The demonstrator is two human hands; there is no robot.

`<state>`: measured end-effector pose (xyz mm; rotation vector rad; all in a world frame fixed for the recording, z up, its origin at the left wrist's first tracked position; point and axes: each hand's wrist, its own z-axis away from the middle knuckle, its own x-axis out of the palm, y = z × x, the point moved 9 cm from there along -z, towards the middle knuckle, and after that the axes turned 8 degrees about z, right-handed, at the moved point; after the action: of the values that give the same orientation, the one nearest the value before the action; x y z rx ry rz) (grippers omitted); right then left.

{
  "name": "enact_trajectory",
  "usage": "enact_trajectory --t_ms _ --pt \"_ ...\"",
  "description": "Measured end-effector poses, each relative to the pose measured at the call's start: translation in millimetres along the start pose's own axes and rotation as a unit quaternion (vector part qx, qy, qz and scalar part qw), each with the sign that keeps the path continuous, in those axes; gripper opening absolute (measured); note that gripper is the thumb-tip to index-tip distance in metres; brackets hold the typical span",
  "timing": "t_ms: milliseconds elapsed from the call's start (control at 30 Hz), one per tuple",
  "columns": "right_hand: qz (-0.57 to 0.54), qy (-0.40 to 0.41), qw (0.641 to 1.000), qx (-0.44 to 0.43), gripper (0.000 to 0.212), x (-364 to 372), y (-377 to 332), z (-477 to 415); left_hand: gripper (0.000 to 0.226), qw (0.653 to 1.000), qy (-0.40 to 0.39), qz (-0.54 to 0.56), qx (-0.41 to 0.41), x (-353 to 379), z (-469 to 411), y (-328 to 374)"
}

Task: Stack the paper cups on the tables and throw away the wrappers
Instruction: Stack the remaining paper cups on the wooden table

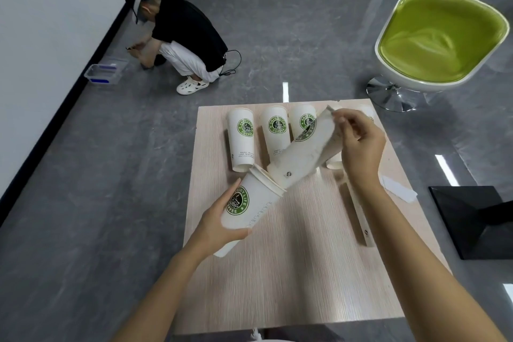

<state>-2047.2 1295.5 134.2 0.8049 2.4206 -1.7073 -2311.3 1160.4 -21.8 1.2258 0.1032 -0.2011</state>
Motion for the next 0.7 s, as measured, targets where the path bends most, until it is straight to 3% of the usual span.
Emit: enact_trajectory --t_ms 167,400,700 --pt "-0.086 -0.076 0.992 0.060 0.022 31 12 20 0.105 1.000 -0.009 -0.004 0.007 2 0 6" --pt "-0.109 -0.198 0.971 0.081 0.022 67 5 63 0.102 0.999 -0.016 0.011 0.030 3 4 18" --pt "-0.145 -0.216 0.959 0.116 0.022 75 1 100 0.099 0.998 -0.029 0.030 0.036 12 10 19"
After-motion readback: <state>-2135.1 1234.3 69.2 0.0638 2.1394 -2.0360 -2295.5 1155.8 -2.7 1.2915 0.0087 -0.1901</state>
